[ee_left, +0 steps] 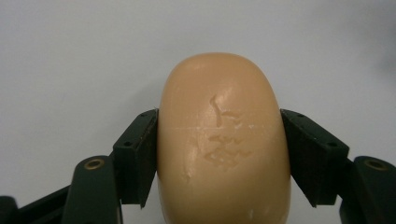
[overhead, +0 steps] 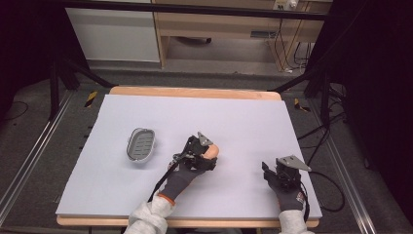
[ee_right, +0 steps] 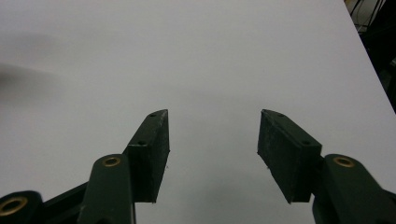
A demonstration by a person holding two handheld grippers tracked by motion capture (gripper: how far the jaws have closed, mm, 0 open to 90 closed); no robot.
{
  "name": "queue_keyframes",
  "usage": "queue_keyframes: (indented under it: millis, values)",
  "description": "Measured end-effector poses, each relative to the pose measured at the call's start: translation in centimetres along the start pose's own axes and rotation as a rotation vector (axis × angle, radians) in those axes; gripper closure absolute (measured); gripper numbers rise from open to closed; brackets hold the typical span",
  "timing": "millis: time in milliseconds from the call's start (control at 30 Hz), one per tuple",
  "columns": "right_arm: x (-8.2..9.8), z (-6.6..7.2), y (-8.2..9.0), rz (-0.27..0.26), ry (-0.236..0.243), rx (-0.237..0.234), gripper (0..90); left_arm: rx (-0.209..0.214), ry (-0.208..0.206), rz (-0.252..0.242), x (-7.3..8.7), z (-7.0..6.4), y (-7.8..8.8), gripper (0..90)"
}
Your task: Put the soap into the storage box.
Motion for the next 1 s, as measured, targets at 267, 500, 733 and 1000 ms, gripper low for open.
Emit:
queue_keyframes:
  millis: [267, 500, 733, 1000]
  values:
    - [0.0, 0.0, 0.0, 0.001, -0.001, 0.0, 43.9, -0.014, 0.0, -0.033, -0.2, 1.0, 2.4, 31.7]
    - [0.0, 0.1, 0.0, 0.002, -0.002, 0.0, 44.2, -0.018, 0.009, -0.05, 0.1, 1.8, 3.8, 31.7]
    - [0.0, 0.0, 0.0, 0.002, -0.002, 0.0, 44.6, -0.028, 0.022, -0.073, 0.4, 2.9, 5.2, 31.8]
    - [0.0, 0.1, -0.1, 0.004, 0.001, 0.001, 45.0, -0.049, 0.044, -0.089, 1.0, 4.4, 6.8, 31.8]
Point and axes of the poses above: each handheld gripper's, and its own axes: y roughly backward along the jaws, x roughly out of its underside, z roughly to its left, the point moved 5 cm from there along -y, roughly forward along the jaws, and after that the axes turned 1 degree about z, right-handed, at the moved point
